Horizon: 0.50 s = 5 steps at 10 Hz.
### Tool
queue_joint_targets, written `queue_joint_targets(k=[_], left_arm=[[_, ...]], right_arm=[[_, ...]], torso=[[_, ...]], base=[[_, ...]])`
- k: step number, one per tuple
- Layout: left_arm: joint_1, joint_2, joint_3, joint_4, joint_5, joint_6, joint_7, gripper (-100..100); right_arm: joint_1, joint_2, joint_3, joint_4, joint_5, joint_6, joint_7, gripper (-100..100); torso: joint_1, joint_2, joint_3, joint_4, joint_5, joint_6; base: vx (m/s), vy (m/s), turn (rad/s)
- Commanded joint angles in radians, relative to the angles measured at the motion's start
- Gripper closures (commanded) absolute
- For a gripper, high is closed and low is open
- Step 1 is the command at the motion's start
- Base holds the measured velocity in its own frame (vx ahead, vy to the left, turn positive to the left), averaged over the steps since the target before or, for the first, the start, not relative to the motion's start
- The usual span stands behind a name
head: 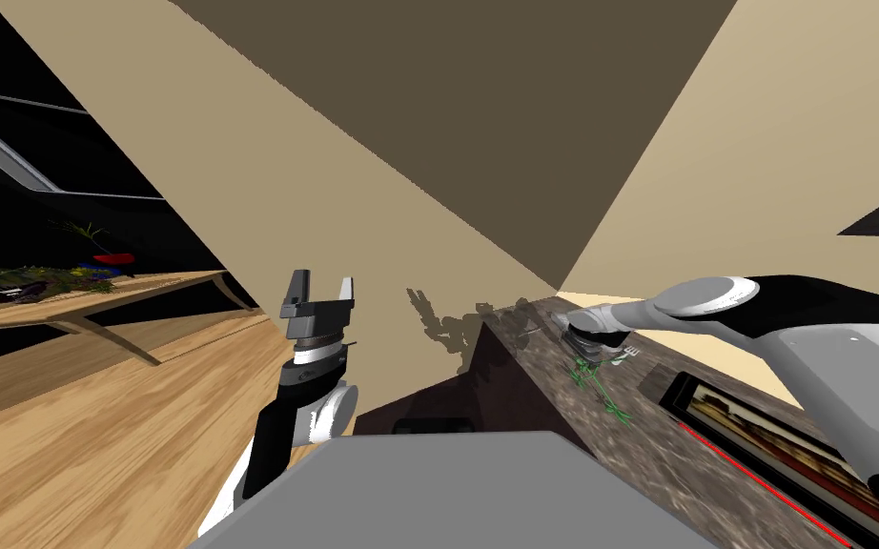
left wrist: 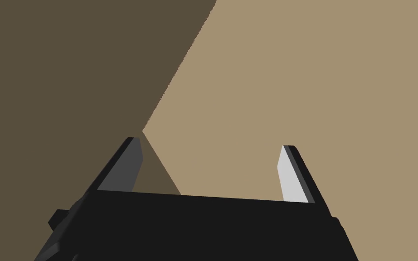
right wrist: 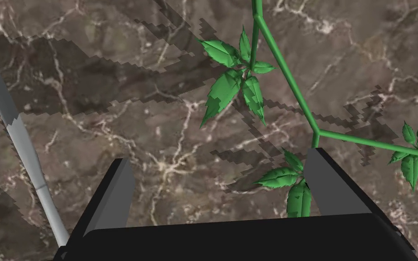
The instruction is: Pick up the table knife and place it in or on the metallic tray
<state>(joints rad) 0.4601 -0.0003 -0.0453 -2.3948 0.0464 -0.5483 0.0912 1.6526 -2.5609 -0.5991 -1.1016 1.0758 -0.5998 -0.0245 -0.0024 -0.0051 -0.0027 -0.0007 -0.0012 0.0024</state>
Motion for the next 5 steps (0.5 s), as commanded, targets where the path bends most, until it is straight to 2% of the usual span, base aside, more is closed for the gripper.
queue_joint_targets(k=[1, 2, 3, 4, 5], left_arm=[[0.0, 0.0, 0.0, 0.0, 0.0, 0.0, 0.0, 0], [0.0, 0.0, 0.0, 0.0, 0.0, 0.0, 0.0, 0], [0.0, 0.0, 0.0, 0.0, 0.0, 0.0, 0.0, 0], [0.0, 0.0, 0.0, 0.0, 0.0, 0.0, 0.0, 0], [0.0, 0.0, 0.0, 0.0, 0.0, 0.0, 0.0, 0]], right_arm=[[0.013, -0.05, -0.007, 0.025, 0.013, -0.002, -0.004, -100], [0.038, -0.075, -0.014, 0.058, 0.041, 0.003, -0.02, -100], [0.038, -0.104, -0.014, 0.063, 0.041, 0.003, -0.02, -100], [0.061, -0.135, -0.02, 0.098, 0.067, 0.008, -0.035, -100], [0.061, -0.156, -0.02, 0.098, 0.067, 0.008, -0.035, -100]], torso=[[0.0, 0.0, 0.0, 0.0, 0.0, 0.0], [0.0, 0.0, 0.0, 0.0, 0.0, 0.0], [0.0, -0.001, 0.0, 0.0, 0.0, 0.0], [0.0, -0.001, 0.0, 0.0, 0.0, 0.0], [0.0, -0.001, 0.0, 0.0, 0.0, 0.0]], base=[[0.029, -0.021, 0.035], [0.044, -0.027, 0.051], [0.035, -0.023, 0.037], [0.034, -0.024, 0.055], [0.03, -0.023, 0.026]])
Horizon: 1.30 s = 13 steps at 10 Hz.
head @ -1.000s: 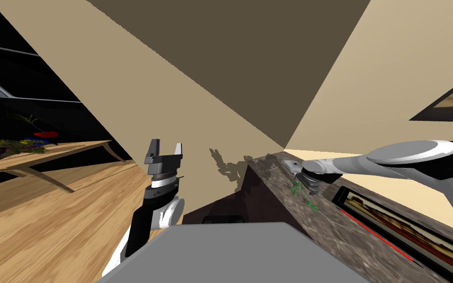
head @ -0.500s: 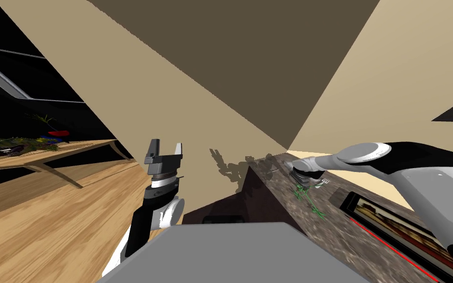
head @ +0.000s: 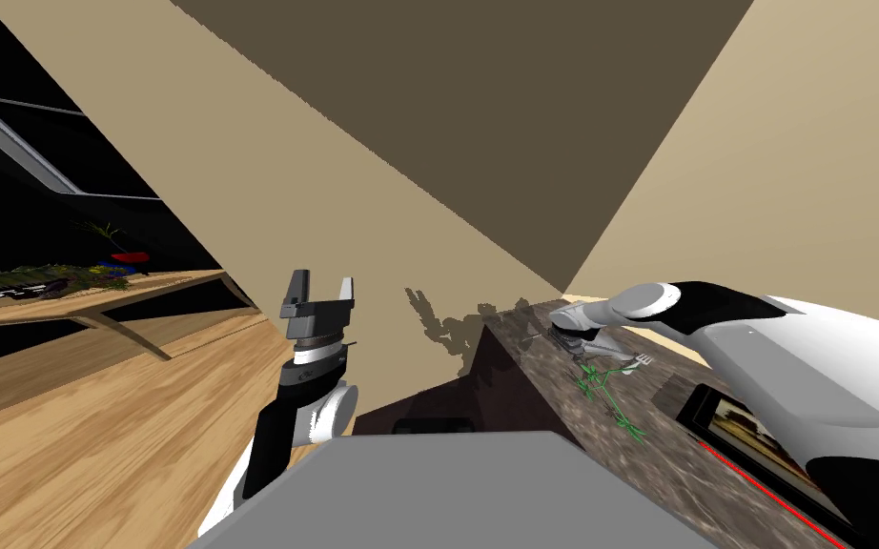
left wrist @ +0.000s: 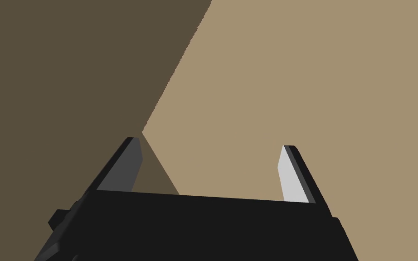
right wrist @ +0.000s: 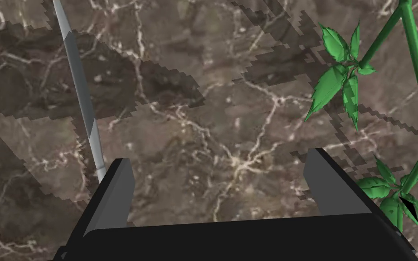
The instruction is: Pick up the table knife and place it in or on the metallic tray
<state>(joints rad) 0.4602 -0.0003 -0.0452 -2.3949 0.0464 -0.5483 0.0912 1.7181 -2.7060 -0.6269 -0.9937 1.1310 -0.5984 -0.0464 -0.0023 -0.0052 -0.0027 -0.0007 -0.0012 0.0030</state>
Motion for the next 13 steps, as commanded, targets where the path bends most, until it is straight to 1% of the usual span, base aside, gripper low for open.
queue_joint_targets(k=[1, 2, 3, 5, 7, 8, 9, 10, 13], left_arm=[[0.0, 0.0, 0.0, 0.0, 0.0, 0.0, 0.0, 0], [0.0, 0.0, 0.0, 0.0, 0.0, 0.0, 0.0, 0], [0.0, 0.0, 0.0, 0.0, 0.0, 0.0, 0.0, 0], [0.0, 0.0, 0.0, 0.0, 0.0, 0.0, 0.0, 0], [0.0, 0.0, 0.0, 0.0, 0.0, 0.0, 0.0, 0], [0.0, 0.0, 0.0, 0.0, 0.0, 0.0, 0.0, 0], [0.0, 0.0, 0.0, 0.0, 0.0, 0.0, 0.0, 0], [0.0, 0.0, 0.0, 0.0, 0.0, 0.0, 0.0, 0], [0.0, 0.0, 0.0, 0.0, 0.0, 0.0, 0.0, 0]], right_arm=[[0.015, -0.05, 0.003, 0.022, 0.035, 0.011, -0.027, -100], [0.033, -0.084, -0.001, 0.051, 0.055, 0.016, -0.039, -100], [0.033, -0.094, -0.001, 0.051, 0.055, 0.016, -0.039, -100], [0.06, -0.152, -0.007, 0.095, 0.086, 0.024, -0.06, -100], [0.077, -0.192, -0.01, 0.125, 0.107, 0.029, -0.074, -100], [0.083, -0.183, -0.02, 0.135, 0.09, 0.022, -0.053, -100], [0.085, -0.186, -0.022, 0.139, 0.091, 0.022, -0.052, 0], [0.103, -0.207, -0.024, 0.16, 0.086, 0.01, -0.083, -100], [0.13, -0.238, -0.028, 0.191, 0.079, -0.007, -0.129, -100]], torso=[[0.0, 0.0, 0.0, 0.0, 0.0, 0.0], [0.0, 0.0, 0.0, 0.0, 0.0, 0.0], [-0.001, -0.001, 0.0, 0.0, 0.0, 0.0], [0.0, 0.0, 0.0, 0.0, 0.0, 0.0], [0.0, 0.0, 0.0, 0.0, 0.0, 0.0], [0.0, 0.0, 0.0, 0.0, 0.0, 0.0], [0.0, 0.001, 0.001, 0.0, 0.0, 0.001], [0.001, 0.002, 0.001, 0.001, 0.0, 0.001], [-0.008, 0.008, 0.005, 0.002, -0.002, 0.001]], base=[[0.032, -0.027, 0.029], [0.047, -0.035, 0.051], [0.044, -0.023, 0.021], [0.04, -0.022, 0.021], [0.041, -0.025, 0.016], [0.018, -0.011, 0.007], [0.0, 0.0, 0.0], [-0.043, -0.069, 0.191], [-0.078, -0.136, 0.167]])
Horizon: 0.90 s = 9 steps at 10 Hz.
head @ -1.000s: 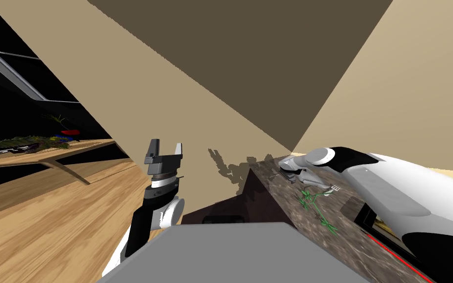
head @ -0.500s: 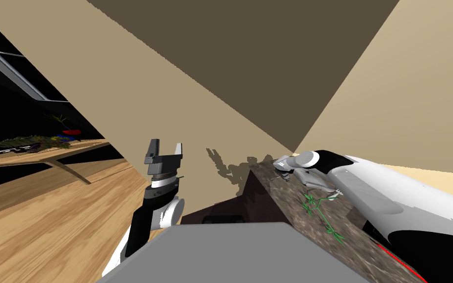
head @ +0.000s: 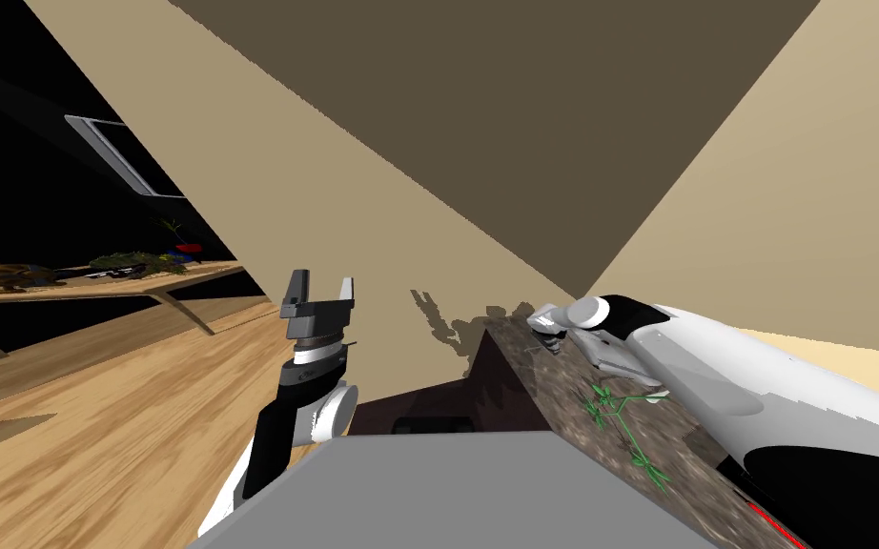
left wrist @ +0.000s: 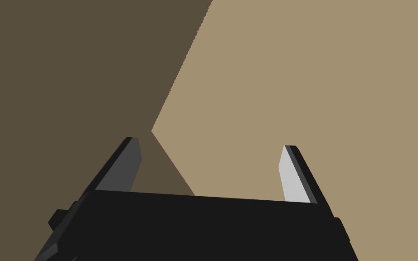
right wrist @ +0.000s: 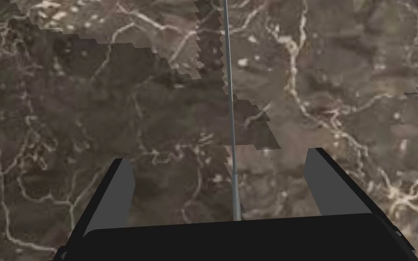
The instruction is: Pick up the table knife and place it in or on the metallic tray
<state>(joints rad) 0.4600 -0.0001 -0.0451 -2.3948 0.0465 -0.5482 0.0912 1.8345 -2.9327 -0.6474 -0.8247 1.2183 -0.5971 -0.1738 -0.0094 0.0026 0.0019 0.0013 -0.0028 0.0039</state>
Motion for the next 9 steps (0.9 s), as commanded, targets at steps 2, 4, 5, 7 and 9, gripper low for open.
queue_joint_targets(k=[2, 4, 5, 7, 9], left_arm=[[0.0, 0.0, 0.0, 0.0, 0.0, 0.0, 0.0, 0], [0.0, 0.0, 0.0, 0.0, 0.0, 0.0, 0.0, 0], [0.0, 0.0, 0.0, 0.0, 0.0, 0.0, 0.0, 0], [0.0, 0.0, 0.0, 0.0, 0.0, 0.0, 0.0, 0], [0.0, 0.0, 0.0, 0.0, 0.0, 0.0, 0.0, 0]], right_arm=[[0.001, -0.001, 0.0, 0.001, 0.0, -0.001, -0.004, 100], [0.001, 0.0, 0.001, 0.0, 0.0, -0.002, -0.004, 100], [0.002, 0.0, 0.002, 0.0, 0.0, -0.005, -0.003, 100], [0.002, 0.0, 0.002, 0.0, 0.001, -0.005, -0.002, 0], [-0.013, 0.02, -0.004, -0.009, -0.001, 0.009, 0.045, 100]], torso=[[0.004, -0.002, -0.001, 0.0, 0.001, 0.0], [0.007, -0.005, -0.003, -0.001, 0.001, -0.001], [0.007, -0.004, -0.002, 0.0, 0.001, -0.001], [0.006, -0.004, -0.002, 0.0, 0.0, -0.001], [0.01, -0.006, -0.003, -0.001, 0.001, 0.0]], base=[[-0.018, -0.029, 0.009], [0.0, 0.0, 0.0], [0.0, 0.0, 0.0], [0.0, 0.0, 0.0], [0.059, 0.107, -0.18]])
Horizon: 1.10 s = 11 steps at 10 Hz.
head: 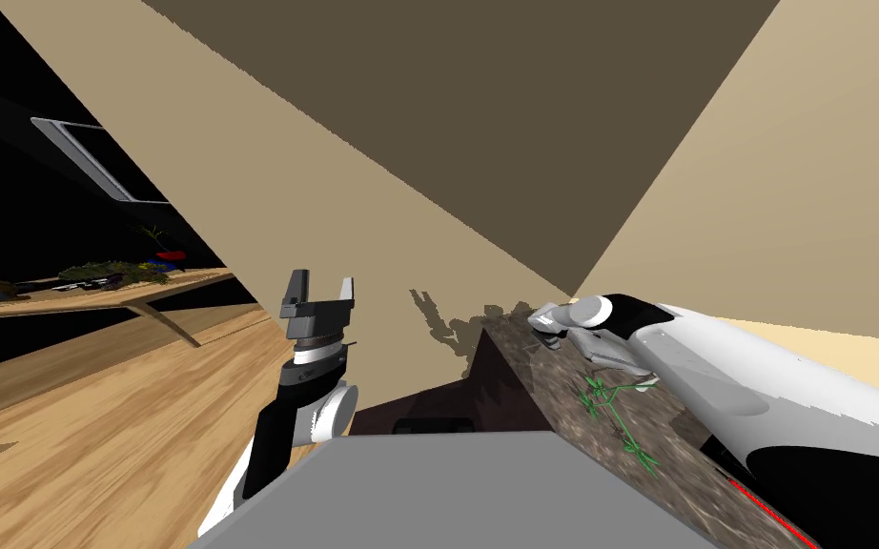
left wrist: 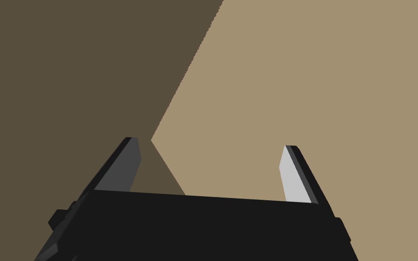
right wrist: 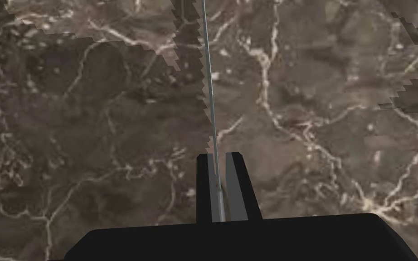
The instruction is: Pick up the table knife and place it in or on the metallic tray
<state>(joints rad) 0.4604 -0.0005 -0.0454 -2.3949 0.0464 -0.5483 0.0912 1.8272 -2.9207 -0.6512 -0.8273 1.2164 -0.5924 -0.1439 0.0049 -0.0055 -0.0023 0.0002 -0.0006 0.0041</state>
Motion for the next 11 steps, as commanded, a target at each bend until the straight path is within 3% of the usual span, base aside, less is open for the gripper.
queue_joint_targets(k=[1, 2, 3, 4, 5, 9, 11], left_arm=[[0.0, 0.0, 0.0, 0.0, 0.0, 0.0, 0.0, 0], [0.0, 0.0, 0.0, 0.0, 0.0, 0.0, 0.0, 0], [0.0, 0.0, 0.0, 0.0, 0.0, 0.0, 0.0, 0], [0.0, 0.0, 0.0, 0.0, 0.0, 0.0, 0.0, 0], [0.0, 0.0, 0.0, 0.0, 0.0, 0.0, 0.0, 0], [0.0, 0.0, 0.0, 0.0, 0.0, 0.0, 0.0, 0], [0.0, 0.0, 0.0, 0.0, 0.0, 0.0, 0.0, 0]], right_arm=[[-0.015, 0.019, 0.001, -0.017, 0.003, 0.01, 0.03, 100], [-0.024, 0.029, 0.003, -0.028, 0.005, 0.016, 0.045, 100], [-0.022, 0.024, 0.007, -0.029, 0.008, 0.014, 0.026, 100], [-0.022, 0.025, 0.007, -0.03, 0.008, 0.016, 0.03, 0], [-0.017, 0.056, 0.028, -0.007, 0.018, 0.037, 0.036, 100], [-0.009, 0.098, 0.059, 0.025, 0.032, 0.068, 0.045, 100], [0.002, 0.147, 0.094, 0.063, 0.05, 0.103, 0.056, 100]], torso=[[0.0, 0.0, 0.0, 0.0, 0.0, 0.0], [0.002, -0.001, 0.0, 0.0, 0.0, -0.001], [0.001, -0.002, -0.001, 0.0, 0.0, -0.001], [-0.003, 0.0, 0.0, 0.0, 0.0, -0.002], [-0.006, 0.001, 0.0, 0.0, -0.001, -0.001], [-0.015, 0.003, 0.002, 0.001, -0.002, 0.002], [-0.015, 0.003, 0.002, 0.001, -0.002, 0.002]], base=[[0.081, 0.146, -0.186], [0.083, 0.131, -0.158], [0.036, 0.058, -0.038], [0.005, 0.012, 0.008], [0.003, -0.039, 0.065], [0.009, -0.074, 0.025], [-0.001, -0.08, 0.054]])
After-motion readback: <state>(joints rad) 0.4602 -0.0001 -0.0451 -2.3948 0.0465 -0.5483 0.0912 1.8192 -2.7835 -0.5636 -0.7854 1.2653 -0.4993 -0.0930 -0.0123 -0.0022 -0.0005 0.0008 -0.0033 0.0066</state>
